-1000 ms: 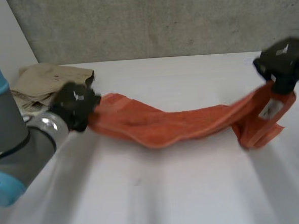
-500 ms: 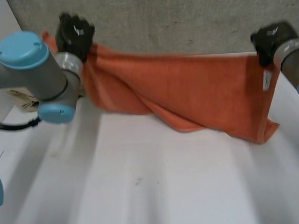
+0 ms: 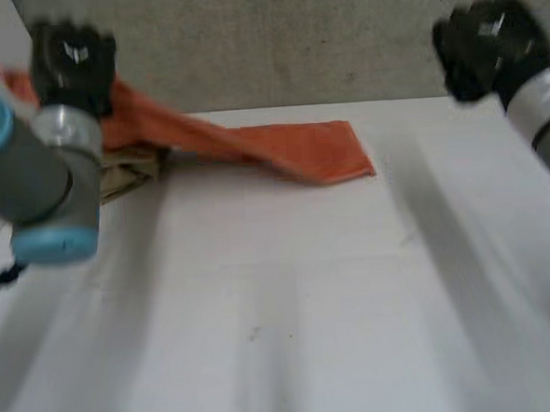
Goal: Fold the laundry.
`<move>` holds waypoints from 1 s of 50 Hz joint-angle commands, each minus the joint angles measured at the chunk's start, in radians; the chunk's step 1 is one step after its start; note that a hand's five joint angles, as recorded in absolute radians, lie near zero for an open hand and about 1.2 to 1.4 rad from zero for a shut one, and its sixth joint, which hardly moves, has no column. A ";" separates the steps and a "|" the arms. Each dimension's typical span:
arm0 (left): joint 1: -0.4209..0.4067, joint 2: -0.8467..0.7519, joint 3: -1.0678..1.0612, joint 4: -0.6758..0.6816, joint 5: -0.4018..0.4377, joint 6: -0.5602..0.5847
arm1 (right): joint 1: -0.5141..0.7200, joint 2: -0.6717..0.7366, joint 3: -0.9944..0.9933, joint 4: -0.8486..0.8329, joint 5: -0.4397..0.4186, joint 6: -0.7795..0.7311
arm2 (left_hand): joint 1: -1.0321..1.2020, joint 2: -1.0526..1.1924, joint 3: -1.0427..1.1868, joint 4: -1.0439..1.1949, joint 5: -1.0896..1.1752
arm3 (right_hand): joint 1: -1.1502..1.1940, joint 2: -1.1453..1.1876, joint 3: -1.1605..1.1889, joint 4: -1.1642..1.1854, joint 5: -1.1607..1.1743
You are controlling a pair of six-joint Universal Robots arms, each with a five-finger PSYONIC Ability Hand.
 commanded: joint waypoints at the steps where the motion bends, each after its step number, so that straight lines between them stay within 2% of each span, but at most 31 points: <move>1: -0.002 0.125 -0.276 0.034 0.025 0.010 | -0.001 0.023 0.115 0.158 -0.009 -0.002 | 0.264 0.197 0.198 0.195 0.264 | -0.073 -0.236 -0.252 -0.256 -0.239; 2: -0.003 0.136 -0.293 0.035 0.028 0.012 | -0.001 0.034 0.130 0.179 -0.003 -0.003 | 0.264 0.197 0.198 0.195 0.264 | -0.393 -0.555 -0.571 -0.576 -0.558; 8: -0.029 0.229 -0.335 0.034 0.062 0.013 | 0.011 0.062 0.156 0.190 0.004 0.049 | 0.264 0.197 0.198 0.195 0.264 | -0.821 -0.984 -1.000 -1.004 -0.987; 18: -0.086 0.327 -0.313 0.021 0.060 0.013 | 0.169 0.112 0.143 0.097 0.027 0.397 | 0.264 0.197 0.198 0.195 0.264 | -0.832 -0.994 -1.011 -1.015 -0.997; 22: -0.121 0.360 -0.312 0.009 0.059 0.013 | 0.225 0.167 0.106 0.046 0.051 0.477 | 0.264 0.197 0.198 0.195 0.264 | -0.832 -0.994 -1.011 -1.015 -0.997; 25: -0.152 0.380 -0.310 -0.008 0.059 0.013 | 0.304 0.236 0.037 0.034 0.092 0.501 | 0.264 0.197 0.198 0.195 0.264 | -0.832 -0.994 -1.011 -1.015 -0.997; 33: -0.198 0.433 -0.313 -0.029 0.054 0.013 | 0.362 0.429 -0.159 0.035 0.238 0.524 | 0.264 0.197 0.198 0.195 0.264 | -0.832 -0.994 -1.011 -1.015 -0.997; 37: -0.218 0.462 -0.318 -0.043 0.051 0.012 | 0.376 0.532 -0.260 0.035 0.275 0.517 | 0.264 0.197 0.198 0.195 0.264 | -0.832 -0.994 -1.011 -1.015 -0.997; 43: -0.244 0.521 -0.329 -0.049 0.048 0.009 | 0.374 0.683 -0.406 0.044 0.274 0.508 | 0.264 0.197 0.198 0.195 0.264 | -0.832 -0.994 -1.011 -1.015 -0.997; 44: -0.244 0.527 -0.329 -0.051 0.048 0.009 | 0.374 0.698 -0.420 0.044 0.274 0.503 | 0.264 0.197 0.198 0.195 0.264 | -0.758 -0.920 -0.937 -0.941 -0.924; 45: -0.244 0.533 -0.330 -0.051 0.048 0.009 | 0.373 0.723 -0.443 0.044 0.274 0.485 | 0.264 0.197 0.198 0.195 0.264 | -0.469 -0.632 -0.648 -0.652 -0.635; 48: -0.244 0.553 -0.333 -0.052 0.048 0.010 | 0.368 0.741 -0.466 0.041 0.274 0.442 | 0.264 0.197 0.198 0.195 0.264 | 0.072 -0.090 -0.107 -0.111 -0.093; 49: -0.244 0.558 -0.333 -0.052 0.048 0.010 | 0.362 0.738 -0.471 0.044 0.274 0.407 | 0.264 0.197 0.198 0.195 0.264 | 0.387 0.224 0.208 0.204 0.221; 50: -0.243 0.559 -0.333 -0.052 0.048 0.010 | 0.356 0.732 -0.471 0.044 0.275 0.388 | 0.264 0.197 0.198 0.195 0.264 | 0.390 0.227 0.211 0.207 0.224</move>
